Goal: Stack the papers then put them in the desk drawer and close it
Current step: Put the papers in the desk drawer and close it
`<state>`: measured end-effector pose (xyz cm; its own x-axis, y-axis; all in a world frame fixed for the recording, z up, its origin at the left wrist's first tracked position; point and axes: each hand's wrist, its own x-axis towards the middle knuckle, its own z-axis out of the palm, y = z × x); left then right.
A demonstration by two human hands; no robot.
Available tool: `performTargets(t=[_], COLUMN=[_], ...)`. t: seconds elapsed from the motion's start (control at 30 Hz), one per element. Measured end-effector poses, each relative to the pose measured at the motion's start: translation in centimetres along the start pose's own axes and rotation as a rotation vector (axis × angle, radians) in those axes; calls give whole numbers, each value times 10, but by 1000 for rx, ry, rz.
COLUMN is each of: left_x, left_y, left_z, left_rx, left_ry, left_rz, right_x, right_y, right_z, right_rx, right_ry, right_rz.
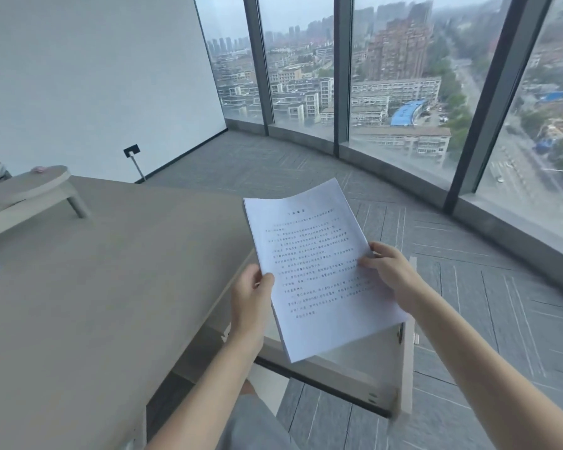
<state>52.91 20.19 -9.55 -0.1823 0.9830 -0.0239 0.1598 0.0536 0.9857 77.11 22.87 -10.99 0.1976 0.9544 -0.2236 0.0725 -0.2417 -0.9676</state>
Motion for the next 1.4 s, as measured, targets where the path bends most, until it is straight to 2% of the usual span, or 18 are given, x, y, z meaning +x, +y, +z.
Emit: performTargets(t=[0.3, 0.47, 0.57, 0.9, 1.17, 1.4], left_x=[9, 17, 18, 18, 24, 30], left_y=[-35, -54, -66, -104, -120, -135], left_z=[24, 28, 26, 30, 54, 66], left_rx=[217, 266, 389, 808, 1059, 1187], left_ry=[-118, -191, -263, -605, -731, -840], left_rz=[-50, -77, -58, 80, 144, 102], right_x=[20, 41, 57, 108, 127, 137], right_y=[27, 33, 31, 54, 84, 107], right_z=[-26, -23, -17, 18, 43, 51], right_rx=[-170, -362, -497, -886, -1034, -1149], right_ry=[15, 33, 21, -168, -159, -126], right_rz=[-2, -14, -28, -136, -162, -173])
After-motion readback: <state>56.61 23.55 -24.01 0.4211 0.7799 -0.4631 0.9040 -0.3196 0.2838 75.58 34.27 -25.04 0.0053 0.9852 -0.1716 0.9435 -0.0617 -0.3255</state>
